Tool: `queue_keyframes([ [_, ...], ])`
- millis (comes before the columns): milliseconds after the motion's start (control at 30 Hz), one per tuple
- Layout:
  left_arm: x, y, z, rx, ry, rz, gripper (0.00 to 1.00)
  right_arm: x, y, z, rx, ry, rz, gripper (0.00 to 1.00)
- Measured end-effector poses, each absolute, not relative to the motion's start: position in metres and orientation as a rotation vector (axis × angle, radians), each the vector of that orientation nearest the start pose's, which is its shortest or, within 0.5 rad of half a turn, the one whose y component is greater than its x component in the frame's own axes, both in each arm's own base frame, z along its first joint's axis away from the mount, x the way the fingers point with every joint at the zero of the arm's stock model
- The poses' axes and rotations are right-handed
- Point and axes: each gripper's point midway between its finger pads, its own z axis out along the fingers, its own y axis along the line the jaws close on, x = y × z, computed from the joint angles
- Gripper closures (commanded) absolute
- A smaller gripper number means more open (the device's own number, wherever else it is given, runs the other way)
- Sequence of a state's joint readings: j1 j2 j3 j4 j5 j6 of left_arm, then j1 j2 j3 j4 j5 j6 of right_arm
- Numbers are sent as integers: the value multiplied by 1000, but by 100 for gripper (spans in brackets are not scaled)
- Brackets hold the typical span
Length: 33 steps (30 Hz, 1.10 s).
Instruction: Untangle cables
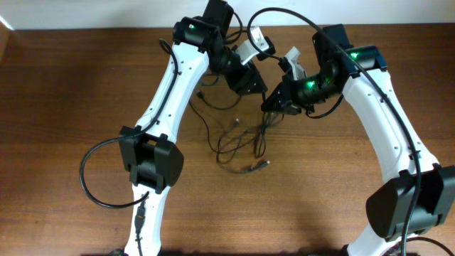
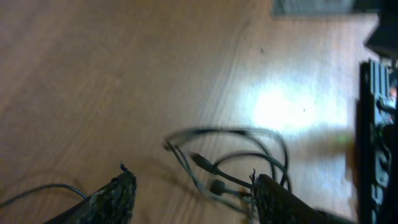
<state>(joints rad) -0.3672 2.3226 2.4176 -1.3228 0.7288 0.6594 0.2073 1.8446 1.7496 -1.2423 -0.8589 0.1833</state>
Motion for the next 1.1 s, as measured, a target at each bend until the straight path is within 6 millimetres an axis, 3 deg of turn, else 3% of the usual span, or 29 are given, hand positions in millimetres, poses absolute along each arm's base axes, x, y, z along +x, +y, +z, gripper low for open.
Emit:
queue_keyframes([
  [167,457,-275,200,1266,2208,-843,33,349,206,223,-182,2794,1320,96],
  [333,466,-263,192,1177,2308,-761,31,342,215,230,-208,2777,1386,96],
  [433,469,-258,189,1138,2348,-722,30,332,210,258,-258,2706,1323,96],
  [533,475,-250,190,1097,2361,-714,29,316,184,302,-254,2606,1060,96],
  [567,480,-244,191,1070,2366,-708,28,311,169,314,-204,2581,936,96],
  [633,493,-226,206,991,2358,-685,26,306,127,318,27,2595,642,96],
  [700,508,-204,237,889,2319,-652,19,306,92,314,217,2592,404,96],
  [767,512,-182,274,803,2269,-617,19,312,76,312,304,2572,298,96],
  [800,506,-171,303,756,2233,-600,20,318,71,313,341,2544,258,96],
  [867,484,-166,354,725,2156,-587,21,324,72,318,347,2507,249,96],
  [900,466,-168,361,721,2184,-606,21,325,72,319,351,2501,245,96],
  [933,447,-175,360,733,2229,-634,21,326,71,319,358,2496,242,96],
  [1000,429,-184,349,765,2297,-670,21,326,71,319,364,2494,242,96],
  [1100,419,-191,334,786,2365,-705,21,328,76,321,358,2488,276,96],
])
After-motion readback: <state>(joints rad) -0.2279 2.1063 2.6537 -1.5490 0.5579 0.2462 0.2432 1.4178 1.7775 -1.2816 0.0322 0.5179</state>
